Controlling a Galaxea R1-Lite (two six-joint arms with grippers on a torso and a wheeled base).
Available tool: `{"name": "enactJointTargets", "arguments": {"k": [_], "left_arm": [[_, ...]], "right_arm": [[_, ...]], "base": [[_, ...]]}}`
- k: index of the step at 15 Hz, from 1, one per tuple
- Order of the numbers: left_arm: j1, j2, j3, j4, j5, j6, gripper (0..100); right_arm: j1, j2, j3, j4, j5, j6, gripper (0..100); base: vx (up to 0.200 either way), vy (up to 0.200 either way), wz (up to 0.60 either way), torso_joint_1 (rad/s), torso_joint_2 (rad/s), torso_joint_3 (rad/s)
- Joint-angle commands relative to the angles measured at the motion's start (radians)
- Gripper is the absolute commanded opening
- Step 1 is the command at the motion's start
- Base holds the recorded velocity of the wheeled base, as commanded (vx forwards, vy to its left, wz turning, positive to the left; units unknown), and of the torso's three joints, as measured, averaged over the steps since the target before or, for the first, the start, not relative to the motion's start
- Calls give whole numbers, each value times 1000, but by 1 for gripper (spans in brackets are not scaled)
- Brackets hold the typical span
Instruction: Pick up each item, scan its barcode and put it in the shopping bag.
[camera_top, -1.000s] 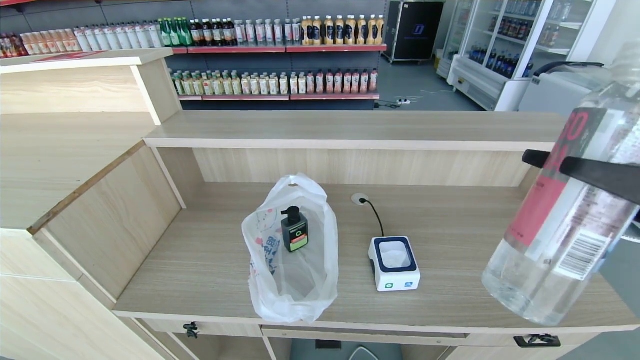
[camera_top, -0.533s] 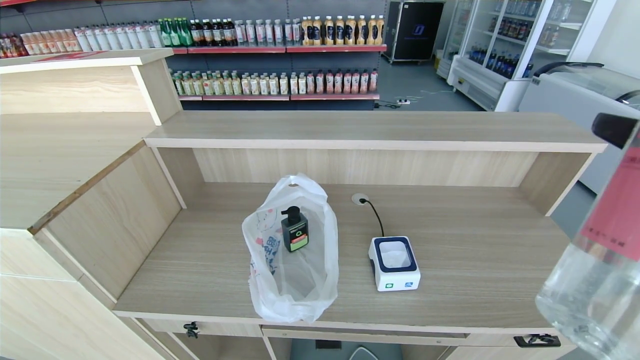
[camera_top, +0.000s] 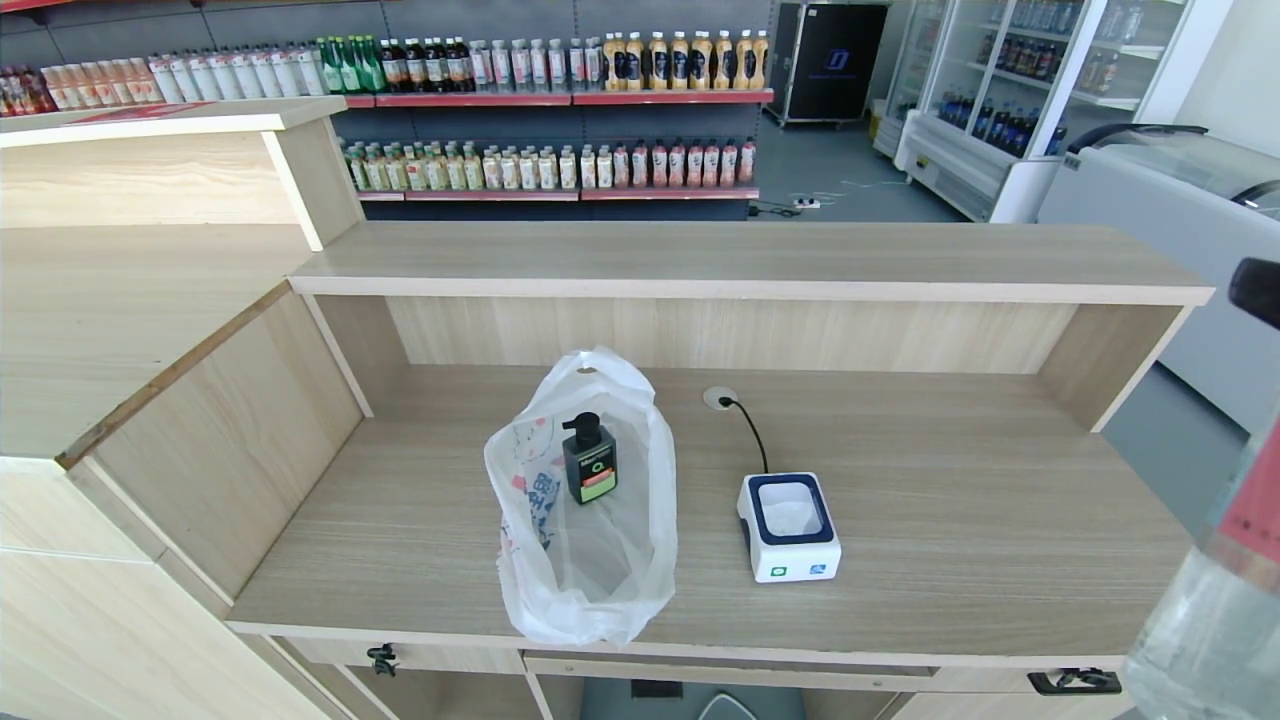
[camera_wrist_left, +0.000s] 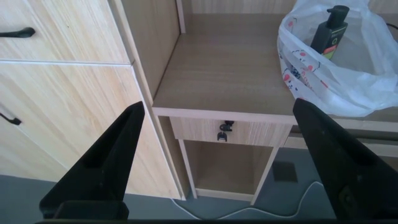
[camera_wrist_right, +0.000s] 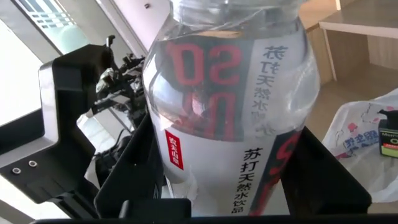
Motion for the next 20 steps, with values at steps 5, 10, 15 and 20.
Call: {"name": "enactJointTargets", "arguments": {"k": [5, 10, 15, 20], "left_arm": [[0, 0, 0, -1, 0, -1, 100], [0, 0, 0, -1, 0, -1, 100], [0, 0, 0, -1, 0, 1, 100], [0, 0, 0, 1, 0, -1, 100]], "right_arm": [[7, -3, -13, 0, 1, 2, 0], [7, -15, -3, 0, -1, 2, 0], [-97, 18, 40, 0, -6, -107, 0], [-229, 116, 155, -1, -512, -380, 0]], "base": [[0, 0, 0, 0, 0, 0], [0, 0, 0, 0, 0, 0], [0, 0, 0, 0, 0, 0], [0, 0, 0, 0, 0, 0]]}}
